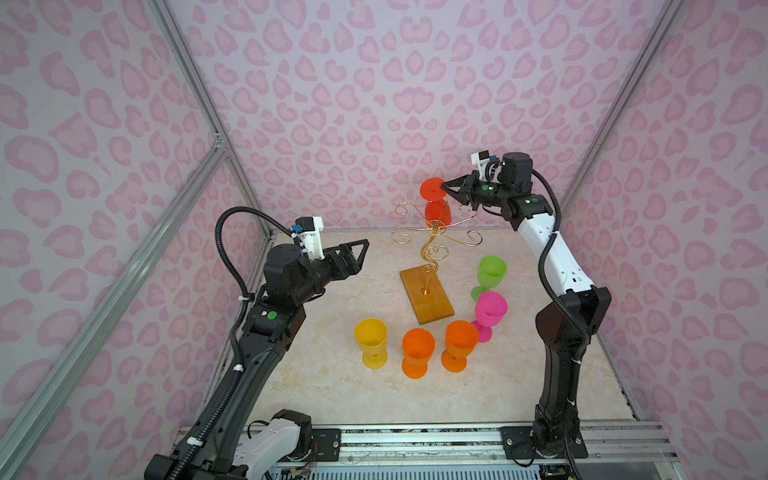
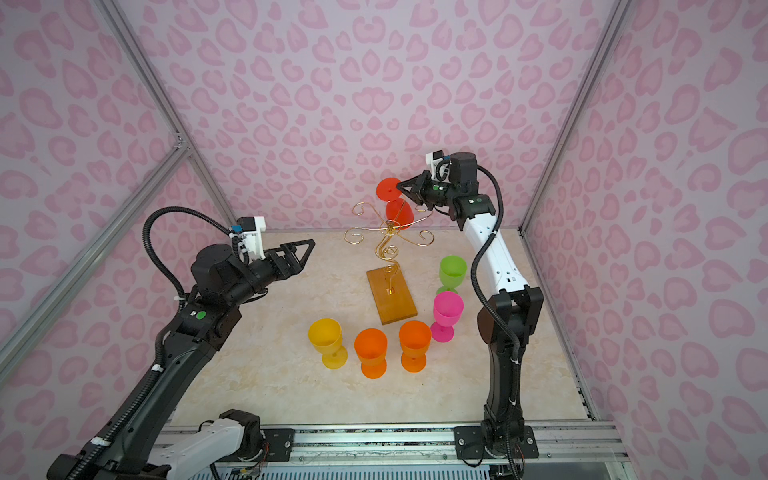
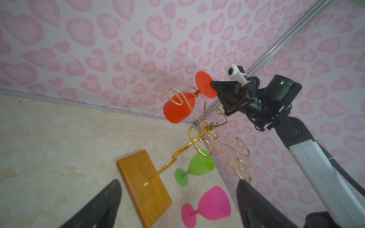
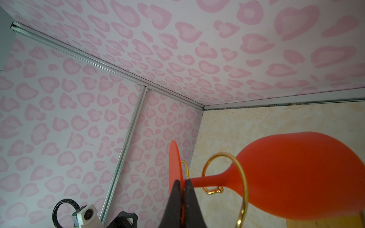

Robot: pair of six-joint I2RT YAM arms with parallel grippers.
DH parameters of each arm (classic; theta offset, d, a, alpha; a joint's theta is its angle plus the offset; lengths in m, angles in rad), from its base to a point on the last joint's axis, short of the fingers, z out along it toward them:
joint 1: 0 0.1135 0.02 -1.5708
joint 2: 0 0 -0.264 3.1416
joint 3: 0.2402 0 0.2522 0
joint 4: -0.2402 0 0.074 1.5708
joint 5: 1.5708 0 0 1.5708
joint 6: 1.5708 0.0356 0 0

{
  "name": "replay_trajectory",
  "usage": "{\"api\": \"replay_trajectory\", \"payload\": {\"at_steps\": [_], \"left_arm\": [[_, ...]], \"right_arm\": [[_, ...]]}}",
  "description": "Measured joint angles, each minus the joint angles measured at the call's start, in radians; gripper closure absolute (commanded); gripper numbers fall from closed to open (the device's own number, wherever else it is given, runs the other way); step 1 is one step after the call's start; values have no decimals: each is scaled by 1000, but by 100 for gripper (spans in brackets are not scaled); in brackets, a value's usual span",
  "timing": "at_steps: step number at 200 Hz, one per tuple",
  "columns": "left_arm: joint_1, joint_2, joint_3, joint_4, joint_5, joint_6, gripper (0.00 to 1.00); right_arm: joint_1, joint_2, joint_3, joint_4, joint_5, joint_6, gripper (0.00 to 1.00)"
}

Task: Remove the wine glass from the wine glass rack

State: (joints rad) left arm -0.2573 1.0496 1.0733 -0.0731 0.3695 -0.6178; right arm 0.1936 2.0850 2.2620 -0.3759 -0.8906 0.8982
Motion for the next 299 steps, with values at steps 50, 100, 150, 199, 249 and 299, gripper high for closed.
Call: {"api": "replay_trajectory", "payload": {"at_steps": [50, 100, 150, 199, 249, 299], "left_arm": [[0, 5, 0, 0, 2, -3, 7], [0, 7, 0, 0, 8, -10, 7], [0, 6, 0, 0, 8, -10, 7], [0, 6, 0, 0, 8, -10, 7], [0, 13, 0, 1, 16, -11, 7], [0, 14, 0, 1, 19, -11, 7]], "right_arm": [[-24, -57, -91, 50, -3, 0, 100], [-33, -77, -125, 84, -10, 5, 100], [-39, -69, -122, 113, -22, 18, 100], [-45, -75, -143, 123, -25, 23, 100], [-52, -85, -166, 124, -25, 18, 100], [-57, -117, -222, 146, -23, 14, 100]]}}
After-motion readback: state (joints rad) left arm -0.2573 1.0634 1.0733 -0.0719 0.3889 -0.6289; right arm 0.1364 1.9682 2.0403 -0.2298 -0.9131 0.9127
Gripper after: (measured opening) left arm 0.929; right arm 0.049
